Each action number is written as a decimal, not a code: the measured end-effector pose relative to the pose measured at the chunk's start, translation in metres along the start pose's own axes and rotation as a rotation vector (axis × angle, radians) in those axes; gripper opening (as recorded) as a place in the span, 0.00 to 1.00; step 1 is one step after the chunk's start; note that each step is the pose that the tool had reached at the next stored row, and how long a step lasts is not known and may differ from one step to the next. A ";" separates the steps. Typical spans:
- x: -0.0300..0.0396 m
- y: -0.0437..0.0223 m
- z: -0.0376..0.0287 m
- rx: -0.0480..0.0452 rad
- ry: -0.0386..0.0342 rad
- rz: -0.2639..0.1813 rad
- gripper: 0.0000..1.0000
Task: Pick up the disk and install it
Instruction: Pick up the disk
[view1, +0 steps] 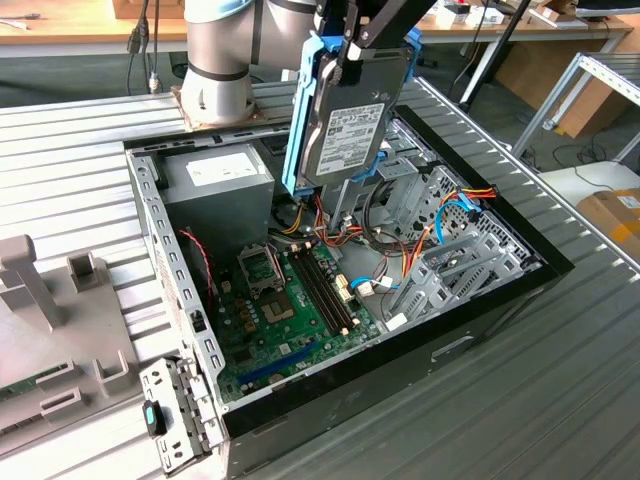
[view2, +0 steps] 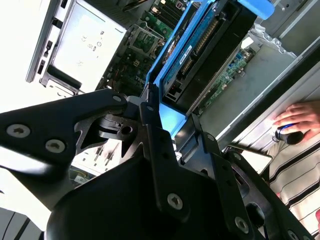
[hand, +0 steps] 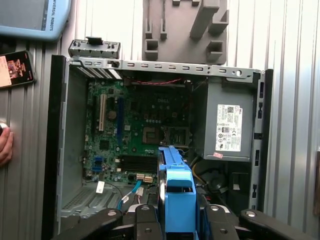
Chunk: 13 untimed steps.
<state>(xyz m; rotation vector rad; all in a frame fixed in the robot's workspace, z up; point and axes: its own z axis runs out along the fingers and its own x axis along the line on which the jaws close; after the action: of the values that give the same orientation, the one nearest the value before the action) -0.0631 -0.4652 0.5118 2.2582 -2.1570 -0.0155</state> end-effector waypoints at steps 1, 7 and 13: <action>0.0003 0.0000 0.0000 0.0000 -0.0001 0.000 0.37; 0.0016 0.0001 0.0000 0.0000 0.0000 0.000 0.37; 0.0026 0.0001 0.0000 0.0000 0.0000 0.000 0.37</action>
<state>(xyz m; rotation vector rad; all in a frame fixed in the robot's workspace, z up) -0.0631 -0.4678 0.5118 2.2582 -2.1570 -0.0155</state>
